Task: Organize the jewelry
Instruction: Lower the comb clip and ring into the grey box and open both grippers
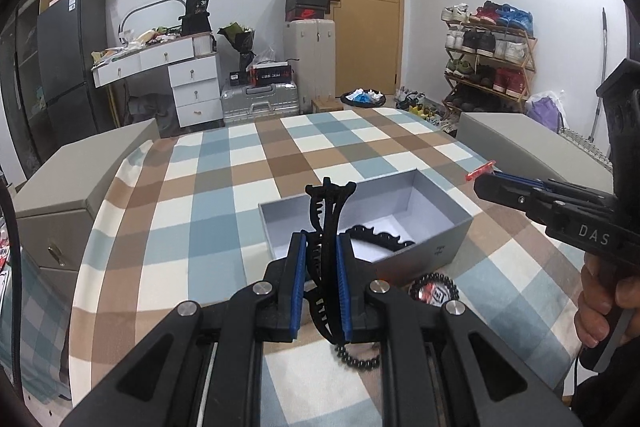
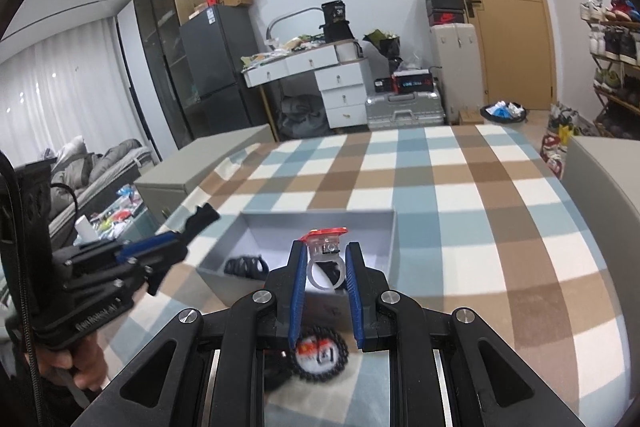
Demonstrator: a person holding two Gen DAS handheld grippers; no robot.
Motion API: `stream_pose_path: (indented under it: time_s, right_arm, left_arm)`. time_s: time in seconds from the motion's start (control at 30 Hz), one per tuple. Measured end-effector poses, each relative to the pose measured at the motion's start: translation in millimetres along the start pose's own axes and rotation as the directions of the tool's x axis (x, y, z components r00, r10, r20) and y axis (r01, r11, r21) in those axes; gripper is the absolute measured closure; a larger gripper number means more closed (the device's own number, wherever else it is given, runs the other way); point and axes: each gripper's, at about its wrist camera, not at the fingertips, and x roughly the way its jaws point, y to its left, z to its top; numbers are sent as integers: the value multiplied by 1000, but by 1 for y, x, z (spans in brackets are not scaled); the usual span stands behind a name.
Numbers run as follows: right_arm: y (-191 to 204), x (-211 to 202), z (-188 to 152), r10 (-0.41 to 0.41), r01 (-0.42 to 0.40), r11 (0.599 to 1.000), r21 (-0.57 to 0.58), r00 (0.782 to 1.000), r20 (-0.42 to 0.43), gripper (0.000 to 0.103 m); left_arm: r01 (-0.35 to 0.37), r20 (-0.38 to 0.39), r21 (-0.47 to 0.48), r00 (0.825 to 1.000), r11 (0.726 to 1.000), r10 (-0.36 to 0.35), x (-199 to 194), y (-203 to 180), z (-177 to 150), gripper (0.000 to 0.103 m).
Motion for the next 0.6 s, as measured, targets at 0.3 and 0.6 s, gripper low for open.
stream_pose_path:
  time_s: [0.3, 0.6]
  right_arm:
    - [-1, 8, 22, 23, -24, 999, 33, 999, 43, 85]
    - [-9, 30, 11, 24, -23, 998, 55, 999, -27, 85]
  left_arm:
    - [12, 17, -15, 1000, 1000, -12, 17, 5, 13, 93]
    - [19, -1, -5, 1000, 1000, -19, 26, -2, 7, 93]
